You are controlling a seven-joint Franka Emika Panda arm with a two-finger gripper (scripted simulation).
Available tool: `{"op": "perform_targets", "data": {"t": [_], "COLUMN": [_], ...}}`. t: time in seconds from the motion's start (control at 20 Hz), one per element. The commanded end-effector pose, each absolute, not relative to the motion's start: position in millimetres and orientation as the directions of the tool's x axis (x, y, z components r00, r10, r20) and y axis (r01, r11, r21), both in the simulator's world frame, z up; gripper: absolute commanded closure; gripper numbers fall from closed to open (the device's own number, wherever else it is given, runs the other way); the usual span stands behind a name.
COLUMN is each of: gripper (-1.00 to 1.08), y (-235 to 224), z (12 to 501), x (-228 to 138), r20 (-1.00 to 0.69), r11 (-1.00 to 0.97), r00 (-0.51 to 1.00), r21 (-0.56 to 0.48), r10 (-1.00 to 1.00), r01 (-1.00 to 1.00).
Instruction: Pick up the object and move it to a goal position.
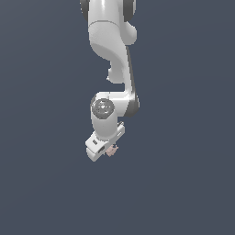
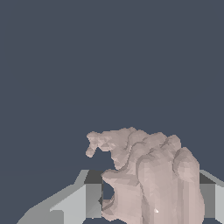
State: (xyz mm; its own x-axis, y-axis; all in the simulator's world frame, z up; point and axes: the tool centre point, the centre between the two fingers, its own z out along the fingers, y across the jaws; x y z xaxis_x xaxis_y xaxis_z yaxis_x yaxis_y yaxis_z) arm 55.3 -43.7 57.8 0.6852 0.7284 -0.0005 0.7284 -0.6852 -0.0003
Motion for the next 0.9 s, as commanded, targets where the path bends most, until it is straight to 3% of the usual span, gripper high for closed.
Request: {"op": "perform_targets", "data": {"t": [0.0,0.85], "gripper": [1.08,1.08], "y": [-32.2,86.5], "z": [62.3,108.9], "x": [45.1,-62.1], "r20": [-0.001,-0.002], "r11": [-0.685,-0.685], "r00": [0.685,0.685], "r21": [0.0,0.001], "r10": [0.729,0.729], "r01": [0.729,0.729]}}
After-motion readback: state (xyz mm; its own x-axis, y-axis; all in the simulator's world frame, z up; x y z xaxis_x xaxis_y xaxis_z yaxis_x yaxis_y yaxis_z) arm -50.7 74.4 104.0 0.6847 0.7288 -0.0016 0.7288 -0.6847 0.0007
